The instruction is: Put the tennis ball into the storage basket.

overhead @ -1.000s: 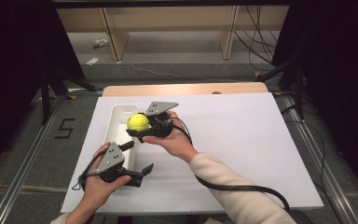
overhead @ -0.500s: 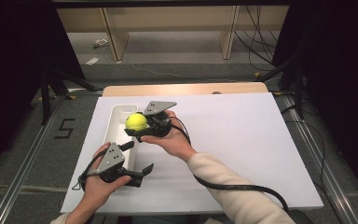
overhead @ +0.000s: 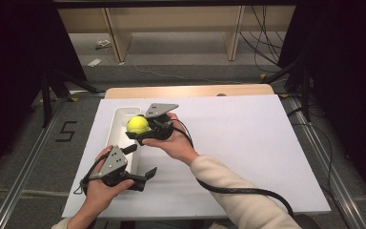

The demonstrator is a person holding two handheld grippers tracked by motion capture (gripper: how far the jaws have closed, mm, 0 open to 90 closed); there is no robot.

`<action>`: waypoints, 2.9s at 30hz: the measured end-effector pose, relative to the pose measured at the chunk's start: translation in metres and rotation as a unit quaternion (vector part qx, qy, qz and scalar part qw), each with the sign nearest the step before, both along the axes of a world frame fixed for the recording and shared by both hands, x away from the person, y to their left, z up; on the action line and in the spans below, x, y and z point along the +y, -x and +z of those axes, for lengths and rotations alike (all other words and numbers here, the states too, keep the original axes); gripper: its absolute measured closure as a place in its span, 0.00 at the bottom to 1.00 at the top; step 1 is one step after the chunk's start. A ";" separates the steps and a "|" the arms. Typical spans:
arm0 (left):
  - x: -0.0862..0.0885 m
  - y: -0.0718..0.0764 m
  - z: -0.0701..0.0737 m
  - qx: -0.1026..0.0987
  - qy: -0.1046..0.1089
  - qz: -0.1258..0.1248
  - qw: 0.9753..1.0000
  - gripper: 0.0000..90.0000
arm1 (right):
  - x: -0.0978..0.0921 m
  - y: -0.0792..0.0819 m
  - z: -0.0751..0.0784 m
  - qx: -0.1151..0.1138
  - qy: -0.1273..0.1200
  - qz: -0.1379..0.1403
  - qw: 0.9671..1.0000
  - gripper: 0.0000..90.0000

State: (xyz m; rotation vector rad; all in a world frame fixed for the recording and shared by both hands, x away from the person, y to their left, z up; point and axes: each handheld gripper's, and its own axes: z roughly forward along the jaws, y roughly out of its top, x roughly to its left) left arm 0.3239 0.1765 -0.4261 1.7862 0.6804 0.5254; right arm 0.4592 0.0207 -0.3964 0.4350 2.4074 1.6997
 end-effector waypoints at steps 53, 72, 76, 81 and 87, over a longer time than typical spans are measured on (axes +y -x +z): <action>-0.001 0.001 0.000 -0.001 -0.004 -0.003 1.000 0.00 | 0.016 -0.004 0.001 -0.002 0.006 0.011 1.000 0.30; -0.001 0.001 0.000 -0.001 -0.005 -0.004 1.000 0.00 | 0.023 -0.005 0.004 -0.007 0.008 0.015 1.000 0.30; -0.001 0.001 0.000 -0.002 -0.006 -0.004 1.000 0.00 | 0.024 -0.006 0.005 -0.008 0.008 0.016 1.000 0.30; -0.002 0.002 0.000 -0.001 -0.007 -0.005 1.000 0.00 | 0.024 -0.007 0.007 -0.007 0.009 0.016 1.000 0.30; -0.002 0.002 0.000 -0.001 -0.007 -0.005 1.000 0.00 | 0.025 -0.008 0.007 -0.006 0.011 0.016 1.000 0.30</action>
